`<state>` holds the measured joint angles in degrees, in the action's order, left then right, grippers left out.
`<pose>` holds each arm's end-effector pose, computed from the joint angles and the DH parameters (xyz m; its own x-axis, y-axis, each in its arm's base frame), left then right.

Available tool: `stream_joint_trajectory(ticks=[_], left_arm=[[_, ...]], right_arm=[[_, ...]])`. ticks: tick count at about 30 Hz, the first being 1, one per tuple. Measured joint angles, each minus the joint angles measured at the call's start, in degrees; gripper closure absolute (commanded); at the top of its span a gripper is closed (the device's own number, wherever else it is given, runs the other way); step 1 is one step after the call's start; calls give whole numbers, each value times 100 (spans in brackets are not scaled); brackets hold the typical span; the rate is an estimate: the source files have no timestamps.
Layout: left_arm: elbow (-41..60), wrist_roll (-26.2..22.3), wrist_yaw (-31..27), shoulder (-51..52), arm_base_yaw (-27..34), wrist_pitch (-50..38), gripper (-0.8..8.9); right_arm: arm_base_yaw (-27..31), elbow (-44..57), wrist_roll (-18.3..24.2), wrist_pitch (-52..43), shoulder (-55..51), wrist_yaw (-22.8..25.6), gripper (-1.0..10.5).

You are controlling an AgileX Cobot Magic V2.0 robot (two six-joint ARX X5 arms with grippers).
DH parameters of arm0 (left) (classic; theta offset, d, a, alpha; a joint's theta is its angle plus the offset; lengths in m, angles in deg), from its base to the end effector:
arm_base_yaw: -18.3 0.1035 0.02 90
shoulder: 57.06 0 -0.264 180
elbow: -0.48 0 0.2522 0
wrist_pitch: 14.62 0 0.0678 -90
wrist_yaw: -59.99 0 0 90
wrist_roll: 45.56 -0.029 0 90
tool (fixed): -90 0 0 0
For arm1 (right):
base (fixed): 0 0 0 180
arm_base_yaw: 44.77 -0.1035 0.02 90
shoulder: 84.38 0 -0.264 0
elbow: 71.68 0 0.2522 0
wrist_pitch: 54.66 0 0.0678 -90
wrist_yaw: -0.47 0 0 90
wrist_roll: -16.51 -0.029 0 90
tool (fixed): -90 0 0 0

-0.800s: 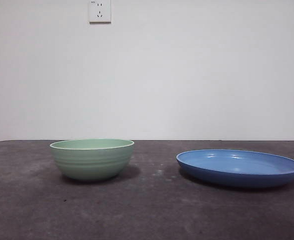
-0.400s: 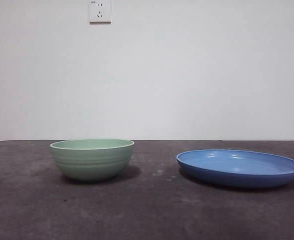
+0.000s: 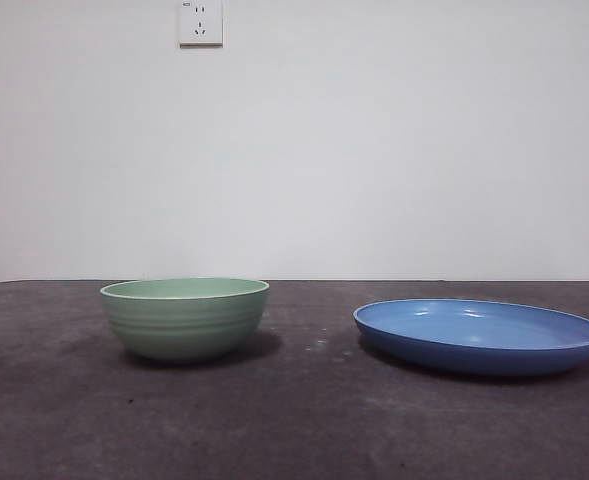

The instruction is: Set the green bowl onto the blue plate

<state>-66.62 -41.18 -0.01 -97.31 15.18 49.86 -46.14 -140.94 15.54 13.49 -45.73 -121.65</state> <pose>0.1161 -0.0209 0.3313 0.6576 -0.5366 -0.5288 0.3947 0.8433 -0.3649 0.1037 0.0179 0.3405 0.6587 0.5476 -0.5161 -0.4313 0.8367 0.3373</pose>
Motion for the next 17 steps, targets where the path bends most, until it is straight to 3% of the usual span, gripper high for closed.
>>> stream_joint_trajectory(ticks=[8, 17], left_arm=[[-256, -647, 33, -407, -601, 820, 798], [-275, -708, 35, -402, -682, 824, 760]], right_arm=[[-304, -114, 435, 846, 330, -229, 936], [-535, -114, 529, 975, 332, -229, 899]])
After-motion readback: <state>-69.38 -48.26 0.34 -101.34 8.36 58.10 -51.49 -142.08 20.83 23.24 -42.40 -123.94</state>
